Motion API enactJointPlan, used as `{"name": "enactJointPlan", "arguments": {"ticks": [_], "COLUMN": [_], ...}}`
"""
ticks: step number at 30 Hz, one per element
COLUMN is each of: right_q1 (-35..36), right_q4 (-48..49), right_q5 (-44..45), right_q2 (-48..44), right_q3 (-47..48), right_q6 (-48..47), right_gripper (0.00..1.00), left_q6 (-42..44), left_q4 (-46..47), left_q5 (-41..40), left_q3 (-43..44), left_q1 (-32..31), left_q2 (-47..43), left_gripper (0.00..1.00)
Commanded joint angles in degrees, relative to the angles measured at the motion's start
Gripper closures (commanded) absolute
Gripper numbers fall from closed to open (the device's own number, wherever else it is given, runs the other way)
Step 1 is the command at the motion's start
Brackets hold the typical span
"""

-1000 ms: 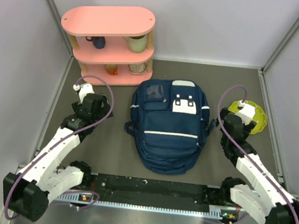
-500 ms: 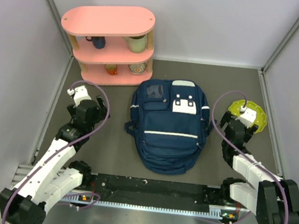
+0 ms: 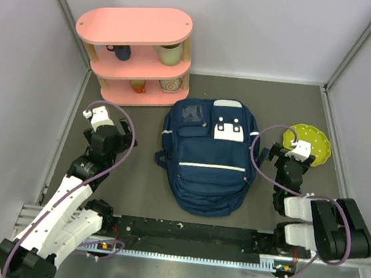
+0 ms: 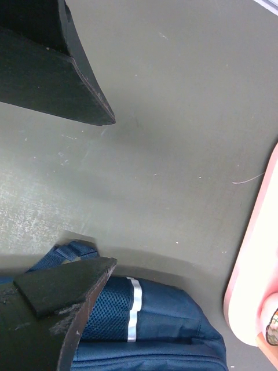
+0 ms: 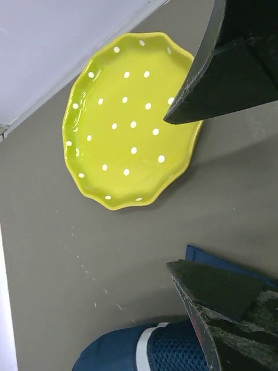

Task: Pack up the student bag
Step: Reset both arms

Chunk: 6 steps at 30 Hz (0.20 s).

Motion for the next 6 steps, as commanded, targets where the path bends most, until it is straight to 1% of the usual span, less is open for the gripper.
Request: {"name": "enactJointPlan", "arguments": {"ticks": [1, 2, 3, 4, 5, 6], "right_q1": [-1.0, -1.0, -1.0, -1.4, -1.4, -1.5], "right_q4": [13.7, 17.5, 11.8, 8.1, 11.7, 11.7], "right_q5": [-5.7, -4.3, -3.5, -3.8, -3.2, -3.1], "right_q2": [8.7, 10.4, 8.6, 6.6, 8.3, 8.8], "right_q3": [0.5, 0.6, 1.0, 2.6, 2.9, 2.9], "right_q6": [-1.9, -4.8, -3.1, -2.6, -2.7, -2.9], "right_gripper": [0.01, 0.01, 0.01, 0.01, 0.01, 0.01], "left_q6": [0.7, 1.0, 1.3, 0.9, 0.7, 0.7], "left_q4": [3.3, 3.5, 4.8, 5.0, 5.3, 5.5], "left_q5": [-0.1, 0.2, 0.2, -0.1, -1.2, -1.9], "left_q3": [-0.5, -0.8, -1.0, -1.1, -1.1, -1.0], "left_q1": [0.1, 0.1, 0.1, 0.1, 0.1, 0.0], "left_q2": [-0.7, -0.7, -0.7, -0.7, -0.8, -0.7], "left_gripper": [0.01, 0.01, 0.01, 0.01, 0.01, 0.01]}}
